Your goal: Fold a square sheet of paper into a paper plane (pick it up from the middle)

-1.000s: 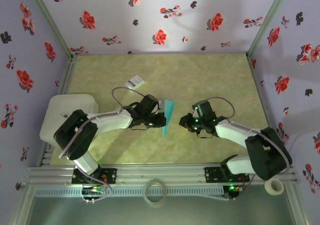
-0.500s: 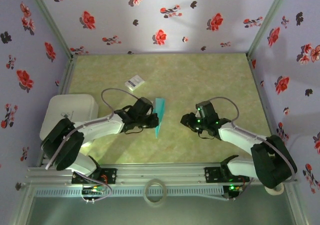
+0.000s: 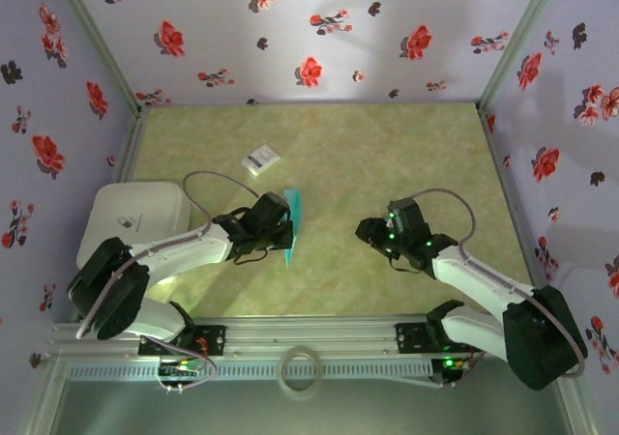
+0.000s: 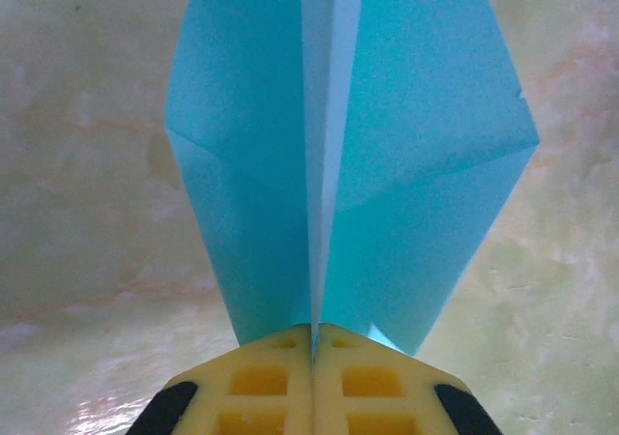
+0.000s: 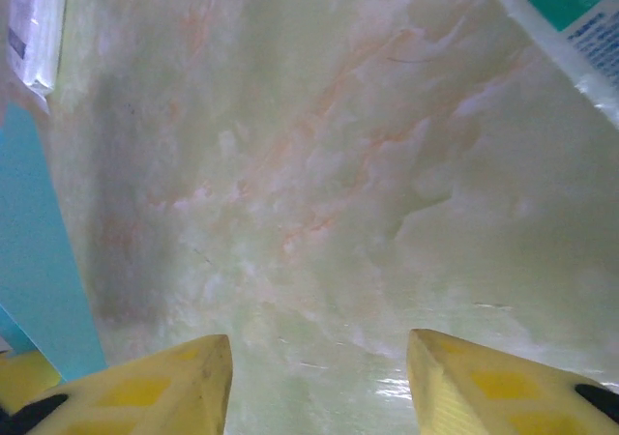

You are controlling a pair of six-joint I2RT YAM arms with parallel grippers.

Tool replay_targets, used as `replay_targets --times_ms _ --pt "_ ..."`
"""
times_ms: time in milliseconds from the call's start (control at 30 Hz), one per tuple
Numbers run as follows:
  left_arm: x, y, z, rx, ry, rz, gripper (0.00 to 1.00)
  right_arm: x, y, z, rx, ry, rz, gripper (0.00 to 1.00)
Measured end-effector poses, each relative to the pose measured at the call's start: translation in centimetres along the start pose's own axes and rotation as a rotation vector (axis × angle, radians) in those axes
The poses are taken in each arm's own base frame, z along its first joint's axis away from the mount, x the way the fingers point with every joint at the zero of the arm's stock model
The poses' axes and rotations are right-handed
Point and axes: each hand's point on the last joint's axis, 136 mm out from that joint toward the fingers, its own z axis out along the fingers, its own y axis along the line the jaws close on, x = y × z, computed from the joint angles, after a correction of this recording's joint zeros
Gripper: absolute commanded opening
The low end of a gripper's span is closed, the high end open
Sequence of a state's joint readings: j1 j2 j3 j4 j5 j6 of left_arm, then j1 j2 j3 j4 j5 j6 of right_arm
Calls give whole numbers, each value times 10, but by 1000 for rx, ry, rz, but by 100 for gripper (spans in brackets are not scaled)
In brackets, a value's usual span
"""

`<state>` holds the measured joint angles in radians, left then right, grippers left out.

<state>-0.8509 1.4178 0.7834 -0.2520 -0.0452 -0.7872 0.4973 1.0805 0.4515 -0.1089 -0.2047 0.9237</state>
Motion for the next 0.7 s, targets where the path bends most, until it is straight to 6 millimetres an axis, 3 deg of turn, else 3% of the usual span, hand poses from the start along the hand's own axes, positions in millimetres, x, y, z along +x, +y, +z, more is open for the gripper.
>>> replay_targets --times_ms 433,700 --pt "11 24 6 -128 38 3 0 -5 -9 -5 37 -45 8 60" --pt "14 20 13 -184 66 29 0 -6 -12 -5 46 -49 13 62"
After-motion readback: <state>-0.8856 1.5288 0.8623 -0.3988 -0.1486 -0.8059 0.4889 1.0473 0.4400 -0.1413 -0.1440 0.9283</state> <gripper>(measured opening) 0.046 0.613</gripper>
